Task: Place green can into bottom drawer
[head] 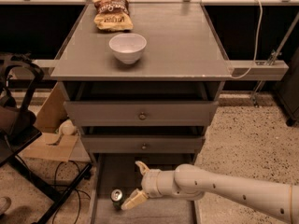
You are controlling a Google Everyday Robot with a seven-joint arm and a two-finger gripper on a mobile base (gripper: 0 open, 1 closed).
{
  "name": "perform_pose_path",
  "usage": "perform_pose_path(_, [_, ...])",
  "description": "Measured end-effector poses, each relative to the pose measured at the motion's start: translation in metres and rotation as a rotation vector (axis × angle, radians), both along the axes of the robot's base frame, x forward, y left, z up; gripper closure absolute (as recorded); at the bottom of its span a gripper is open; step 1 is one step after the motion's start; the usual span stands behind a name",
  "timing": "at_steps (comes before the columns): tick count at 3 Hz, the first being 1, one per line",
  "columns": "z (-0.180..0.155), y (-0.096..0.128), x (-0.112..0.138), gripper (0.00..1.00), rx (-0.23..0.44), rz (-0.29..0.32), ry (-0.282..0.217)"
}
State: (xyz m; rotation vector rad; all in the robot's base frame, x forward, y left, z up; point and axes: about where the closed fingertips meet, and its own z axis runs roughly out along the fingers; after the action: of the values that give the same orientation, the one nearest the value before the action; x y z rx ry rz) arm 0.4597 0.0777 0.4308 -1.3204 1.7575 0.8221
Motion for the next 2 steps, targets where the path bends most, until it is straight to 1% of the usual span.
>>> perform_pose_path(1, [0.029,-0.025,0.012,0.0,-0.027,-0.006,-0.058])
perform_pose_path(2, [0.068,-0.071,0.017,0.0,-0.111,0.018,-0.094])
